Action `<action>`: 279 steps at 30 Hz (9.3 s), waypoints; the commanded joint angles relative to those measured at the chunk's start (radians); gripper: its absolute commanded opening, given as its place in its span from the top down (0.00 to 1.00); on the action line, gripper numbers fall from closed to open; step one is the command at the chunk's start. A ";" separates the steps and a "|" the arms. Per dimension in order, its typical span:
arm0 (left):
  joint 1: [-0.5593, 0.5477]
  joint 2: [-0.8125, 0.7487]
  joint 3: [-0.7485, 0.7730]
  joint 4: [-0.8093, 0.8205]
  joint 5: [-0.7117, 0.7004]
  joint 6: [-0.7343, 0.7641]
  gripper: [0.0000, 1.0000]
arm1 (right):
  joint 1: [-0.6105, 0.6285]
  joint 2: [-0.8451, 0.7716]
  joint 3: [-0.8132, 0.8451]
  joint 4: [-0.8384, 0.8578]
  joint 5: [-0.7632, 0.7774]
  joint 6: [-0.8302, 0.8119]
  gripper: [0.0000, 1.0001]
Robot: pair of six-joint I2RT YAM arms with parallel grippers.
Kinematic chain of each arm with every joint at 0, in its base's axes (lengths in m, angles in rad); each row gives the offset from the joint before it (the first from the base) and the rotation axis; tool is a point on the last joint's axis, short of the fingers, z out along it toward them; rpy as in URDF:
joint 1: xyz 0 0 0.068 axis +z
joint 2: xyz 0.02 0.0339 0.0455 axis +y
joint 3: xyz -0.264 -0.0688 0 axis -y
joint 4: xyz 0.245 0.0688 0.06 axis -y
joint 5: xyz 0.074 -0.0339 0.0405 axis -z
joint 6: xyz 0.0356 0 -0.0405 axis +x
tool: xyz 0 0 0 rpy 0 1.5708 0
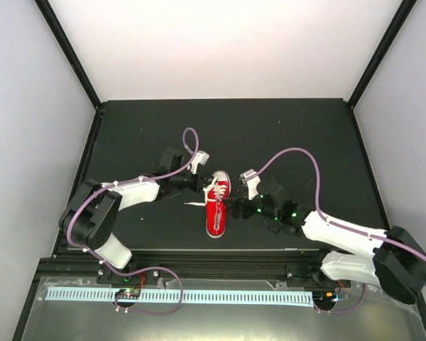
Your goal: Tie the shoes
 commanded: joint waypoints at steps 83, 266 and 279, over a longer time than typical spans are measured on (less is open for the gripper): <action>-0.172 -0.343 -0.400 0.161 -0.364 -0.057 0.56 | -0.259 0.251 0.091 0.114 -0.229 0.075 0.98; -0.239 -0.295 -0.170 -0.135 -0.543 0.084 0.98 | -0.979 -0.077 -0.119 -0.199 -0.447 0.177 0.98; -0.282 -0.288 -0.155 -0.090 -0.487 0.028 0.99 | -0.679 0.150 0.205 -0.246 -0.297 0.183 0.98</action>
